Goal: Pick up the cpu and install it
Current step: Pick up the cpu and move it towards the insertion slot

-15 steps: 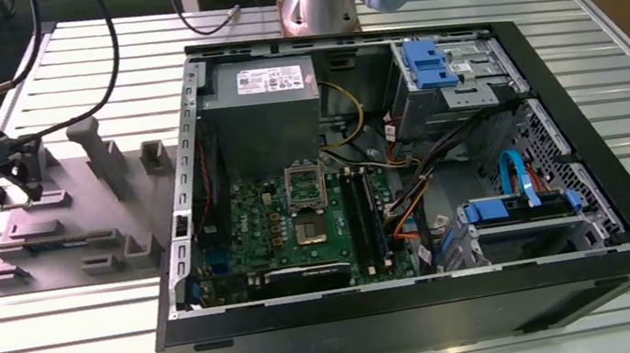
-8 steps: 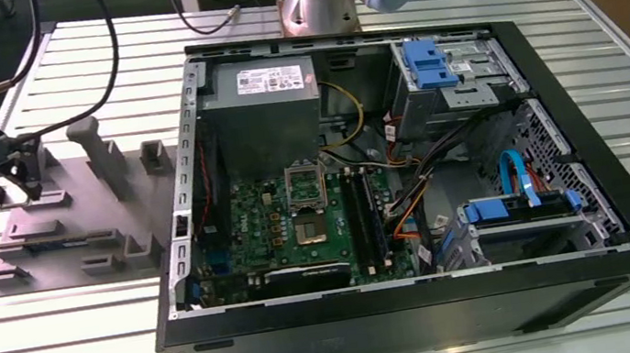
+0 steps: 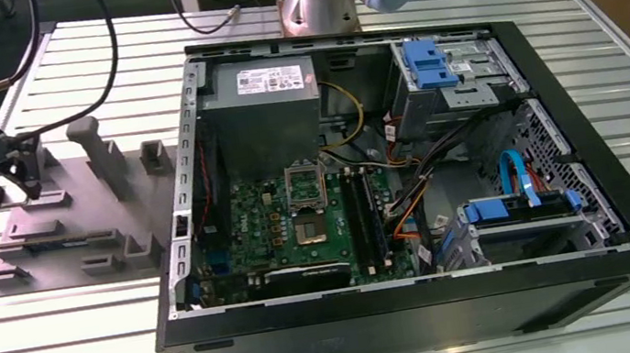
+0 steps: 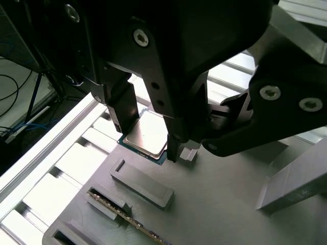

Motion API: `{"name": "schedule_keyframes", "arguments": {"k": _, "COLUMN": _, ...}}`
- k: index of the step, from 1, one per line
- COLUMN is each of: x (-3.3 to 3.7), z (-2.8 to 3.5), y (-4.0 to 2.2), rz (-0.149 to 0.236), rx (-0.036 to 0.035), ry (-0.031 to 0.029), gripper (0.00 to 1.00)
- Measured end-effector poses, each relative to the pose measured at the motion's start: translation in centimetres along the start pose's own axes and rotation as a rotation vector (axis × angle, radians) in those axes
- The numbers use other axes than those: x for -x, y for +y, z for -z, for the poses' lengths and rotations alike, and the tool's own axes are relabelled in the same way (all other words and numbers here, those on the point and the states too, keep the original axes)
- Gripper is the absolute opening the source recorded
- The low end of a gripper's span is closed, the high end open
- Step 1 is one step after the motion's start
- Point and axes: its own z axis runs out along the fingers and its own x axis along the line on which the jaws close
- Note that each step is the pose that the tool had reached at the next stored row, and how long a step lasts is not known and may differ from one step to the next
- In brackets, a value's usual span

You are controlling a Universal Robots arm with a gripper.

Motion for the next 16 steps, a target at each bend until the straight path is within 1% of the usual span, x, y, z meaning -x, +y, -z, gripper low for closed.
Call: {"name": "schedule_keyframes", "arguments": {"k": 16, "x": -0.01, "z": 0.43, "y": 0.03, "rz": 0.000, "rx": 0.0001, "ry": -0.0001, "gripper": 0.47}}
